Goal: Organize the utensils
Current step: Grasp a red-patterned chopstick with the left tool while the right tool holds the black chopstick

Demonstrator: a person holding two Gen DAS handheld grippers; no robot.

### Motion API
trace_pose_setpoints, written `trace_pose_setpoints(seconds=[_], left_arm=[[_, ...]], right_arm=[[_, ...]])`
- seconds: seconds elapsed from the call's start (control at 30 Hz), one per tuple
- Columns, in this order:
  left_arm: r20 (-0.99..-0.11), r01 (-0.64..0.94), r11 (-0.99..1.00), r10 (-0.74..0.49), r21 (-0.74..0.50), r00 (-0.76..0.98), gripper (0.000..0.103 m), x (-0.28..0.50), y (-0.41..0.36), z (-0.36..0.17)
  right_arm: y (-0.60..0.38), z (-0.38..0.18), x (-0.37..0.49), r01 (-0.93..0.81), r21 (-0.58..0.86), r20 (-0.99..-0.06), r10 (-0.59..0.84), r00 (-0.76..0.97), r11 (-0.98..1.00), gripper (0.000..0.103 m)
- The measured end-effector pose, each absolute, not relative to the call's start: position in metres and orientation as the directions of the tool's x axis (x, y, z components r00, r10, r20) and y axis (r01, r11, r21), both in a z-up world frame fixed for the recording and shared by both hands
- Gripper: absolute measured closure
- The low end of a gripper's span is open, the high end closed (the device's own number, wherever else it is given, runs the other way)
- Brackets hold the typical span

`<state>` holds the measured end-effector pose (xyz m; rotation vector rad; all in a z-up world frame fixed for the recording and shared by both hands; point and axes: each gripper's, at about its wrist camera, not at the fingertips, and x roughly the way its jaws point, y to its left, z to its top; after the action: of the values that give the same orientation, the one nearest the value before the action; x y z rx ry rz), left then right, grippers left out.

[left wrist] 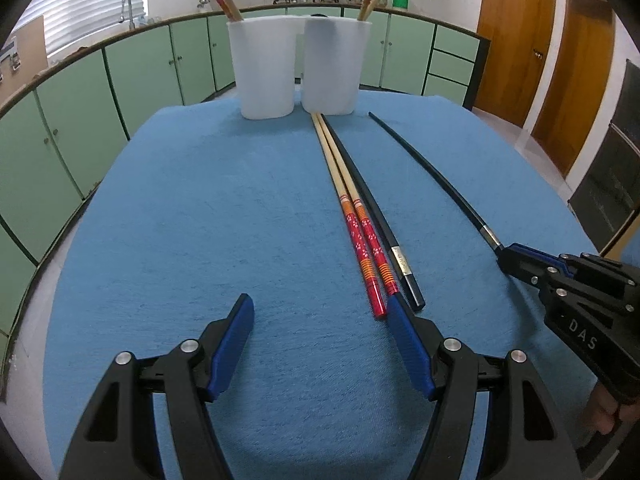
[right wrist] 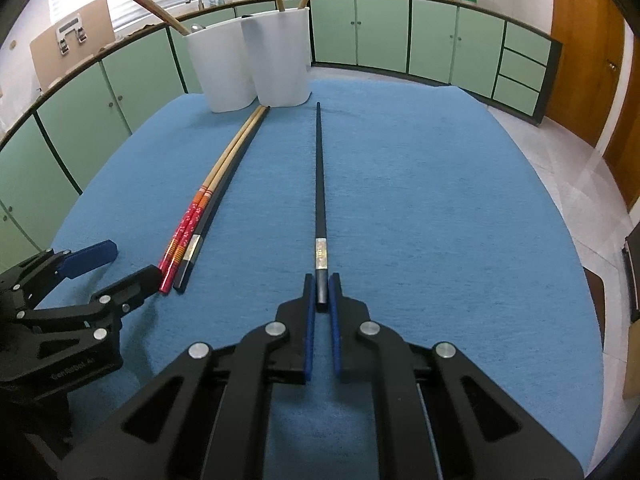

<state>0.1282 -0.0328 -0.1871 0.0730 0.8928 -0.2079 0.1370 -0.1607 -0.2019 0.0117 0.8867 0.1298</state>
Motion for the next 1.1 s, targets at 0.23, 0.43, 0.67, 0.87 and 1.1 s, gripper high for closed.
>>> trace_pose_setpoints(seconds=[0.23, 0.43, 0.67, 0.87, 1.1], left_arm=[[-0.772, 0.130, 0.991, -0.091, -0.012, 0.629, 0.035, 0.128, -0.019, -0.186], [-0.764, 0.112, 0.992, -0.116, -0.058, 0.635, 0.036, 0.123, -0.002, -0.185], [-0.770, 0.176, 0.984, -0.128, -0.020, 0.625, 0.036, 0.123, -0.014, -0.186], [-0.773, 0.193, 0.981, -0.135, -0.017, 0.620, 0.047, 0.126, -0.019, -0.187], [-0.767, 0.205, 0.976, -0.185, -0.071, 0.614, 0.074, 0.132, -0.018, -0.187]], right_arm=[[-0.159, -0.202, 0.137, -0.159, 0.075, -0.771, 0.158, 0.617, 0.984, 0.091], [-0.166, -0.200, 0.133, -0.210, 0.112, -0.760, 0.220, 0.611, 0.971, 0.070], [-0.171, -0.201, 0.128, -0.199, 0.115, -0.763, 0.215, 0.609, 0.973, 0.072], [-0.165, -0.201, 0.130, -0.192, 0.079, -0.768, 0.182, 0.614, 0.978, 0.076], [-0.155, -0.204, 0.139, -0.198, 0.055, -0.772, 0.168, 0.613, 0.979, 0.096]])
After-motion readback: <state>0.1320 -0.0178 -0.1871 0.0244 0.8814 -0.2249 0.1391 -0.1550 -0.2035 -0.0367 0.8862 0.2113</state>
